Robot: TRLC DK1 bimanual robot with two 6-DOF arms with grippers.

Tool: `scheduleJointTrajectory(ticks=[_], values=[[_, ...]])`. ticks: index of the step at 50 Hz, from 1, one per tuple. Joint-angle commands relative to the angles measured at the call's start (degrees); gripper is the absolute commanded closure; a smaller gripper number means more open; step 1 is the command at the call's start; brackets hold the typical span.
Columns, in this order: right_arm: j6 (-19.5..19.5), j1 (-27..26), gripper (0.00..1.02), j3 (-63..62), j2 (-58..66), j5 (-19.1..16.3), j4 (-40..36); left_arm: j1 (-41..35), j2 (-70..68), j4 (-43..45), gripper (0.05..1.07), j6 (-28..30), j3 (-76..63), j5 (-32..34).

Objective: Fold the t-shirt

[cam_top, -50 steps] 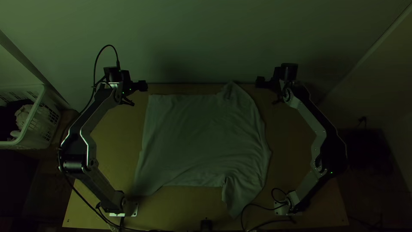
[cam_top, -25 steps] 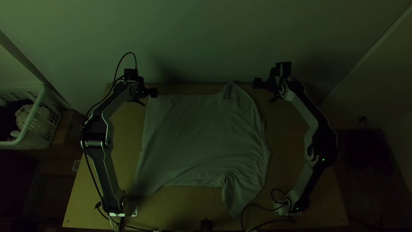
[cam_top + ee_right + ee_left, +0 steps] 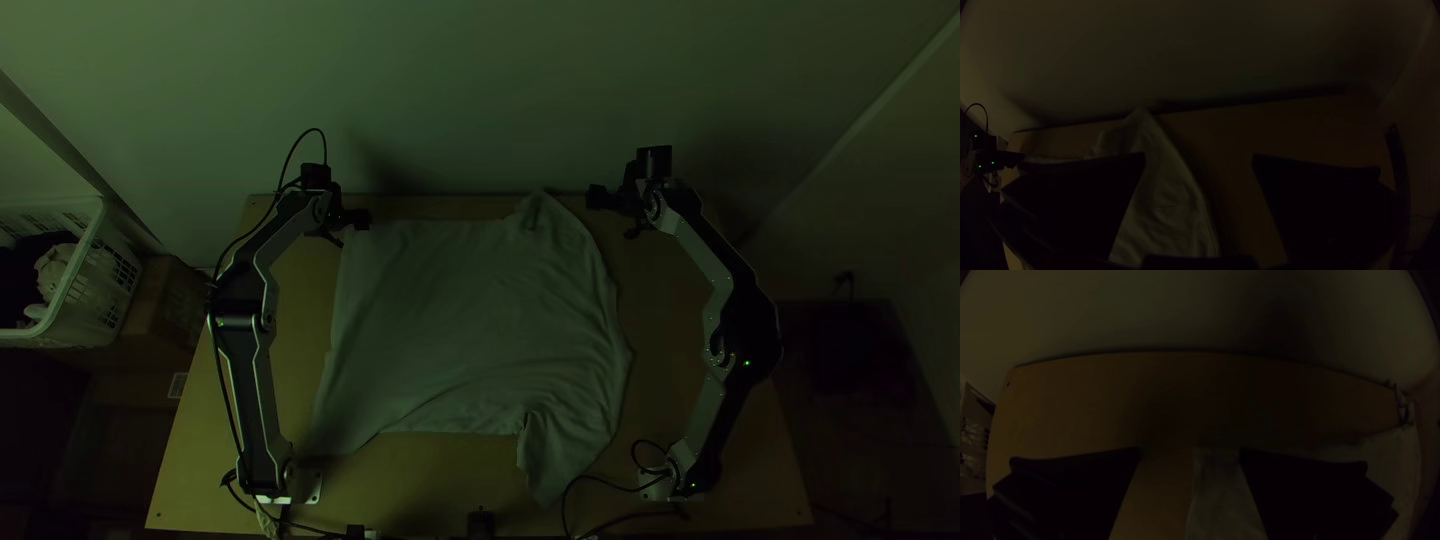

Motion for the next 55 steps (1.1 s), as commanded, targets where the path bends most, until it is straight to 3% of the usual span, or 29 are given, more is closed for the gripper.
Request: scheduleJointTrajectory(ticks=[1,7,13,21,25,31,38,55], values=[[1.16,0.21,0.04,1.36,1.49,-0.33,-0.31,-0.48,2.09,-1.37,0.21,0.9,0.78,-0.29],[1.6,0.3,0.05,1.18,2.01,-0.33,-0.31,-0.74,2.35,-1.19,0.52,1.43,0.78,-0.29],[1.95,0.74,0.09,1.18,2.8,-0.33,-0.48,-1.18,2.61,-0.84,1.05,2.74,1.3,-0.37],[1.86,1.88,0.1,1.36,4.65,-0.25,-2.33,-1.71,2.09,-4.09,1.05,2.13,0.69,-0.37],[1.77,2.23,0.19,1.45,5.62,-0.25,-2.77,-1.71,1.47,-4.18,1.05,1.78,0.43,-0.37],[1.69,2.32,0.21,2.06,7.64,-0.25,-2.86,-1.62,0.77,-4.18,1.05,1.51,0.43,-0.37],[1.42,2.32,0.47,4.61,11.15,-0.25,-2.86,-1.71,0.42,-4.27,1.05,1.51,0.43,-0.37],[1.51,3.55,0.48,9.71,17.13,-0.25,-2.86,-2.06,-0.2,-4.45,1.05,1.51,0.34,-0.46]])
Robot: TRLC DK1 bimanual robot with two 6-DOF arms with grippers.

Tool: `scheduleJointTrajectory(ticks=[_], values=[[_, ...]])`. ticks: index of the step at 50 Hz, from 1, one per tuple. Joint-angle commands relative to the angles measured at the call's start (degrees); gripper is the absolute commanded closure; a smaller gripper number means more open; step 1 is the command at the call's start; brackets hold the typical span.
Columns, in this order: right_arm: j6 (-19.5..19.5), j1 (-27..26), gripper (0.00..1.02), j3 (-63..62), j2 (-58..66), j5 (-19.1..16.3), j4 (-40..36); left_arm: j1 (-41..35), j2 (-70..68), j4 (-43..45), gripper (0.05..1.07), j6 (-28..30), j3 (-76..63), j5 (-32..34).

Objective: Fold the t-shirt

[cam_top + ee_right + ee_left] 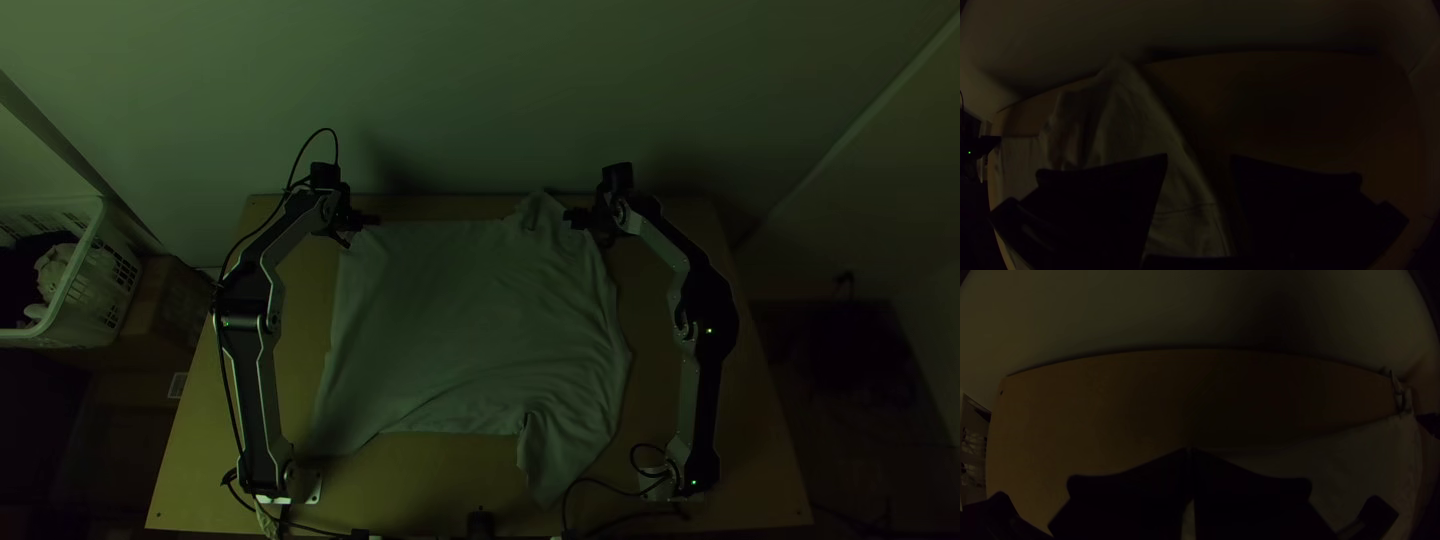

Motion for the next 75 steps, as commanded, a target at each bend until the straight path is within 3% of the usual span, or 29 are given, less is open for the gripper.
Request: scheduleJointTrajectory(ticks=[1,10,16,24,58,75], values=[[0.92,1.04,0.48,2.78,2.79,-0.25,-0.37,-0.18,-0.57,-2.5,1.05,0.27,-0.62,-0.31],[1.01,1.39,0.49,6.74,5.78,-0.25,-1.51,-0.18,-0.75,-2.59,1.05,0.36,-0.71,-0.4],[0.74,1.47,0.78,9.11,7.89,-0.25,-1.86,-0.09,-1.01,-2.59,1.05,0.71,-0.8,-0.75],[-0.13,1.3,1.0,10.96,9.12,-0.16,-3.53,0.0,-1.71,-2.59,1.05,0.71,-1.24,-0.92],[-0.05,-4.94,1.0,11.22,6.22,0.46,-7.22,2.19,-4.0,-2.06,1.05,0.27,-1.06,-1.1],[0.22,-4.59,1.0,14.21,4.82,0.37,-7.22,3.51,-5.05,-1.18,1.05,-3.07,3.59,-1.19]])
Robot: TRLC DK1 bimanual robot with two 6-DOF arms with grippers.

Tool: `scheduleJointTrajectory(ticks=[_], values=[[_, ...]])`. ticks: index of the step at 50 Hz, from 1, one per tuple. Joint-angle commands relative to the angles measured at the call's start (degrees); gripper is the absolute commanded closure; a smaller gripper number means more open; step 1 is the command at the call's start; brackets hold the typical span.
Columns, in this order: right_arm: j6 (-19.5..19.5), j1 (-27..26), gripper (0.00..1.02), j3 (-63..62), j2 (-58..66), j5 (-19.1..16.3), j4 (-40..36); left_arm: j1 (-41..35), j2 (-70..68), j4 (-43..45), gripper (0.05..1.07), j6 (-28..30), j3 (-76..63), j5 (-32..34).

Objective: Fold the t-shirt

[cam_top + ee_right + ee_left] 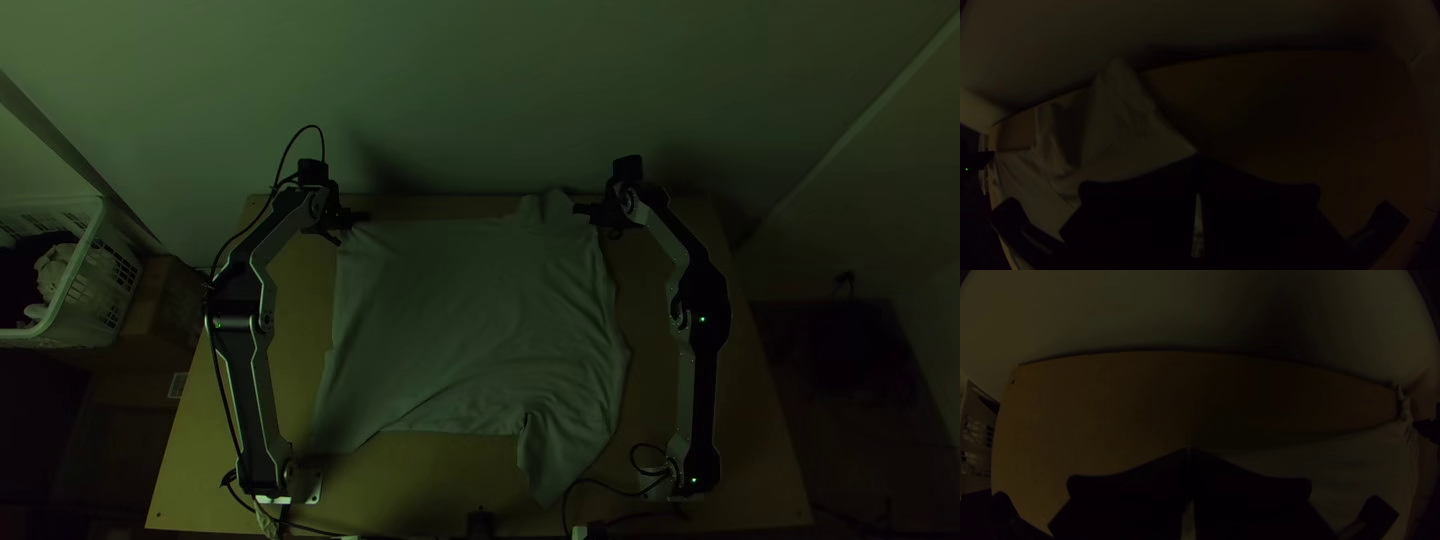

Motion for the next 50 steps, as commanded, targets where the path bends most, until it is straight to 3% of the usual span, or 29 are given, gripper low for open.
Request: scheduleJointTrajectory(ticks=[1,23,50], values=[[0.46,-0.81,1.0,2.52,-2.35,1.2,-0.07,0.89,-3.74,0.19,1.05,-1.83,3.09,-0.79],[-0.69,0.07,1.0,1.72,-7.54,1.2,-7.54,-0.61,-6.91,-4.73,1.05,-4.11,2.04,0.7],[-2.18,1.48,1.0,-11.72,-16.42,0.85,-7.81,0.36,-15.61,0.55,1.05,-4.02,-14.22,2.63]])
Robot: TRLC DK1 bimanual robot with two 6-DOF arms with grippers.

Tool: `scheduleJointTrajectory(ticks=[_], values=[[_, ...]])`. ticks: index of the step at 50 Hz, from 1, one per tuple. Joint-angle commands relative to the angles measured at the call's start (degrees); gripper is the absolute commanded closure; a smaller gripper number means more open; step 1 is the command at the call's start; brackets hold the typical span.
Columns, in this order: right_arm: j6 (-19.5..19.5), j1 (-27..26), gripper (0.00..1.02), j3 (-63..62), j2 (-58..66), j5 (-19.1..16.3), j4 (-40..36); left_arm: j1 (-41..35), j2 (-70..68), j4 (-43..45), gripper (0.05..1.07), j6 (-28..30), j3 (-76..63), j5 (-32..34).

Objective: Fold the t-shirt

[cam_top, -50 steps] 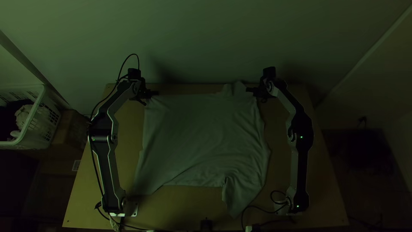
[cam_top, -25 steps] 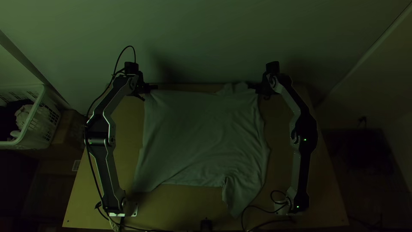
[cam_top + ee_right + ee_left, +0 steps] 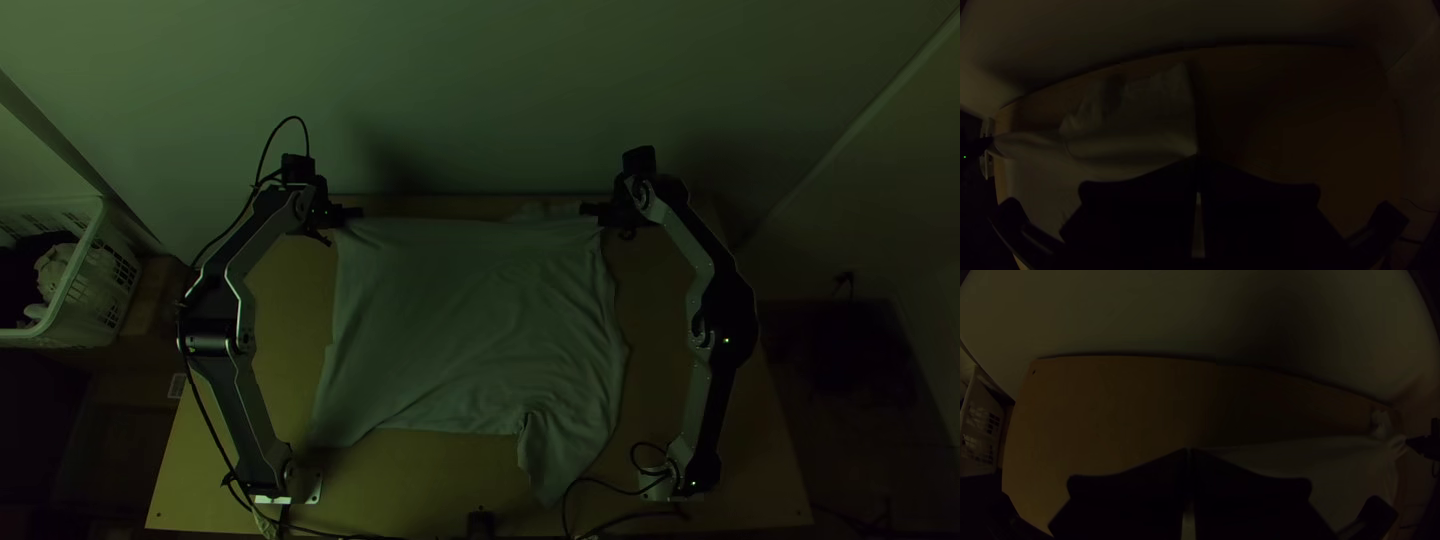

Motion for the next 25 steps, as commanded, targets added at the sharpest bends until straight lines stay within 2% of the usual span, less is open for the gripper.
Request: scheduleJointTrajectory(ticks=[1,25], values=[[-0.63,0.41,1.0,-3.2,-3.57,0.61,-0.14,0.58,-3.81,1.64,1.05,-0.57,-4.83,0.4],[-0.01,2.96,1.0,-20.34,-13.41,0.52,5.49,0.75,-10.75,6.65,1.05,-0.57,-18.54,0.4]])
